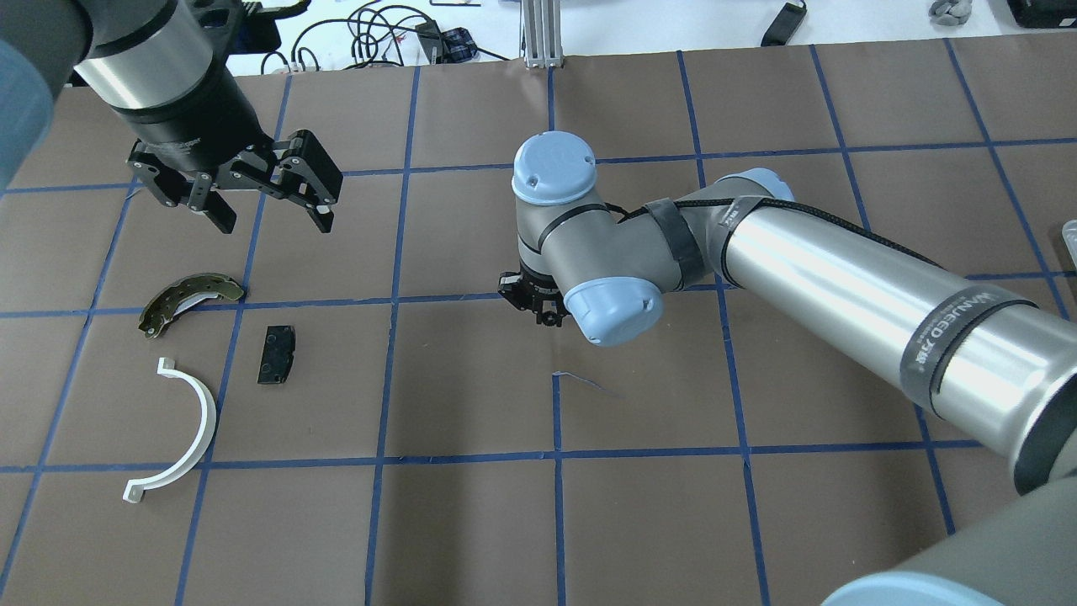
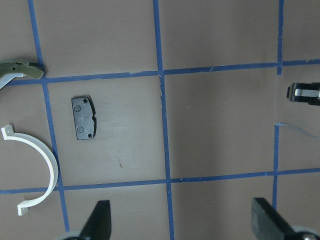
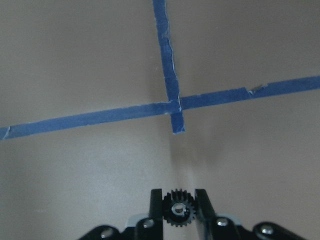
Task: Place bearing gear from tray to pile
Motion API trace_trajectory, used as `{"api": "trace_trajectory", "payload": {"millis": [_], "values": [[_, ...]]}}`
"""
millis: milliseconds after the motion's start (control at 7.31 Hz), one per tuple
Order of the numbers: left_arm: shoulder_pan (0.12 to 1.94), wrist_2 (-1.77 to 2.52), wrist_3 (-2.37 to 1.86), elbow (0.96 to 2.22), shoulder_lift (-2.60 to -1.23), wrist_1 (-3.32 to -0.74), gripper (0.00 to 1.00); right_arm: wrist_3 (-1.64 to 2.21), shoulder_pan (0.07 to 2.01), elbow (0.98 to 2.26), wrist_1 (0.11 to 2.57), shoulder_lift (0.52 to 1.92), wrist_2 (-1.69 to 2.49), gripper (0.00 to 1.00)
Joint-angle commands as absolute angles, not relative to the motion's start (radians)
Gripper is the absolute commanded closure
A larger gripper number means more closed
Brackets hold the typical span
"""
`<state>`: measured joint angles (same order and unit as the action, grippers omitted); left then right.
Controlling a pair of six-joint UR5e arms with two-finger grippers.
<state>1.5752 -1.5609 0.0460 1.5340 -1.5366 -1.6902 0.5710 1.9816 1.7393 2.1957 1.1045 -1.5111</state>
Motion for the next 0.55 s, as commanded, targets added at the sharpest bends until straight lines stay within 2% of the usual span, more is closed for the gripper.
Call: {"api": "trace_trajectory", "payload": {"millis": [0, 274, 411], "values": [[1.572, -1.555, 0.041, 1.535, -1.554, -1.662, 0.00, 0.588, 1.987, 1.738, 2.203, 1.095, -1.509, 0.01], [1.559, -1.531, 0.035, 1.574, -1.607, -1.555, 0.00, 0.499, 1.958, 1.718, 2.198, 1.107, -1.531, 0.00], [1.562, -1.531, 0.025, 1.630, -1.643, -1.463, 0.00, 0.319, 1.889, 1.701, 2.171, 1.132, -1.576, 0.00]]}}
